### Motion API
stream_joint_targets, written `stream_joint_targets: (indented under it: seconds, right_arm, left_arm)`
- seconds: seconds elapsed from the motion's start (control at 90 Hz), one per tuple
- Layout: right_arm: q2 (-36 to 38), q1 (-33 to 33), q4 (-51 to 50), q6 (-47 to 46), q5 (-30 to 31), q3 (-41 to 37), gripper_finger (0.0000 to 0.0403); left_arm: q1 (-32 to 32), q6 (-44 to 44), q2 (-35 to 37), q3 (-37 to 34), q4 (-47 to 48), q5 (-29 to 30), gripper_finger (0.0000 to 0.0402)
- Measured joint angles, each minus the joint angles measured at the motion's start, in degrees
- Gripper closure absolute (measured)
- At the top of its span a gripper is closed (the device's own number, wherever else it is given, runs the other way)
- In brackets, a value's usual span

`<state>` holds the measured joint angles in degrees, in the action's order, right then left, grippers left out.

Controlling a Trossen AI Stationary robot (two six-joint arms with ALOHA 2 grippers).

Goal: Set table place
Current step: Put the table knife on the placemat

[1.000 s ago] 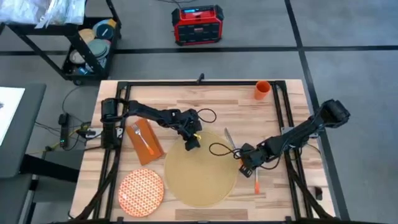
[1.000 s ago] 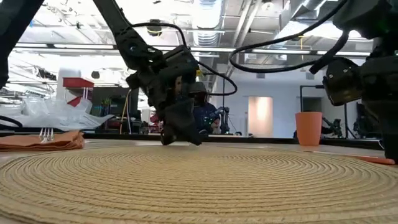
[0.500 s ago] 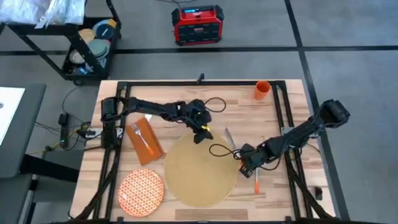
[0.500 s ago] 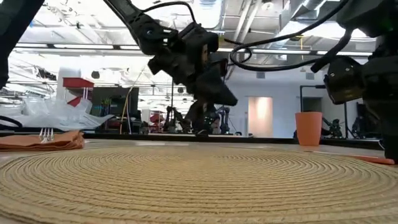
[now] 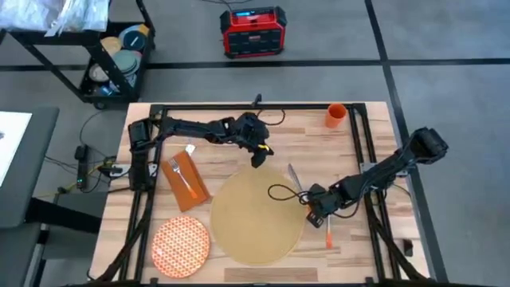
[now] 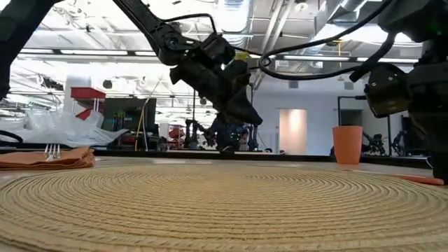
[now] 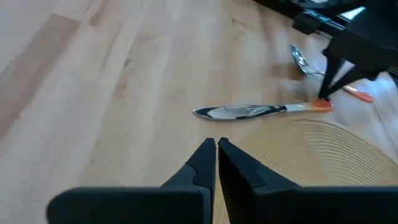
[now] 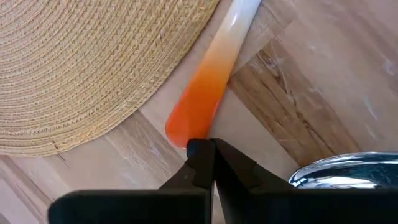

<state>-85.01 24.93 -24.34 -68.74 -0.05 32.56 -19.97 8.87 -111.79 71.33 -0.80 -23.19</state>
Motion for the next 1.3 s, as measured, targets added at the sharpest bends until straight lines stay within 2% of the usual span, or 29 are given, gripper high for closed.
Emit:
stream_joint_targets:
  seconds: [0.189, 0.511, 0.689, 0.856, 1.078, 1.3]
  right_arm:
    - [0.0, -0.9, -0.9, 4.4, -2.1, 0.3, 0.0403]
    - [0.0, -5.2, -4.5, 15.6, -7.7, 0.4, 0.0403]
    - [0.0, -7.6, -6.7, 17.1, -8.6, 0.5, 0.0403]
    - [0.0, -7.8, -6.7, 18.3, -8.2, 0.5, 0.0403]
    - [0.0, -7.8, -6.5, 18.3, -8.1, 0.5, 0.0403]
    - [0.0, -7.8, -6.2, 18.2, -8.0, 0.5, 0.0403]
  left_arm:
    - [0.7, 3.8, -6.3, 5.7, 6.8, -10.2, 0.0402]
    - [2.6, 5.1, -15.3, 18.5, 9.0, -11.2, 0.0402]
    - [2.6, 3.8, -17.6, 24.1, 12.2, -11.2, 0.0402]
    - [2.7, 3.8, -19.8, 25.4, 14.7, -11.1, 0.0402]
    - [2.6, 0.5, -19.8, 25.0, 22.9, -11.1, 0.0402]
    - [1.2, 8.5, -21.0, 25.0, 21.8, -10.6, 0.0401]
